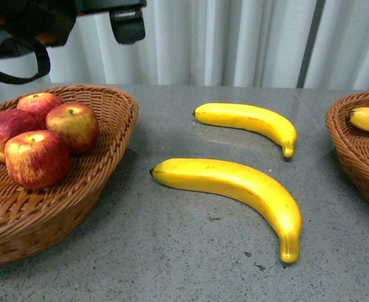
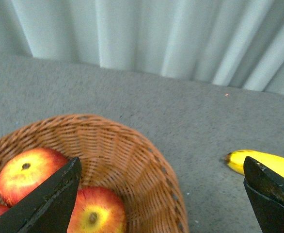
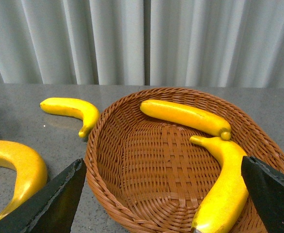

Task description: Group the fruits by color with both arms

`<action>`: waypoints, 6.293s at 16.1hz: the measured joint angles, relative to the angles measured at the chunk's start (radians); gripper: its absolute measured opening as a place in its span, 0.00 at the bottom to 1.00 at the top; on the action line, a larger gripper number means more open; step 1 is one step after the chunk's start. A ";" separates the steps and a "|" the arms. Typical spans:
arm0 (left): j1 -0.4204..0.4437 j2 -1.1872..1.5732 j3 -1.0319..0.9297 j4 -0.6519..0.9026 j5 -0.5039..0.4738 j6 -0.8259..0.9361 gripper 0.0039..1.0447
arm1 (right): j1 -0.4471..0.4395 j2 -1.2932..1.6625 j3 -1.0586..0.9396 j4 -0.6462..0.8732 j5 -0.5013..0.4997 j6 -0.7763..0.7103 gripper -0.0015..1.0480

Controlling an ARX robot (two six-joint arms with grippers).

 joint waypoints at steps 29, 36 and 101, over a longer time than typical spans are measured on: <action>0.344 -1.206 -1.029 0.150 0.340 0.206 0.01 | 0.000 0.000 0.000 0.000 0.000 0.000 0.94; 0.344 -1.371 -1.059 0.032 0.340 0.206 0.01 | 0.000 0.000 0.000 0.000 0.000 0.000 0.94; 0.344 -1.619 -1.058 -0.226 0.340 0.207 0.94 | -0.214 1.669 0.962 0.181 -0.364 -0.296 0.33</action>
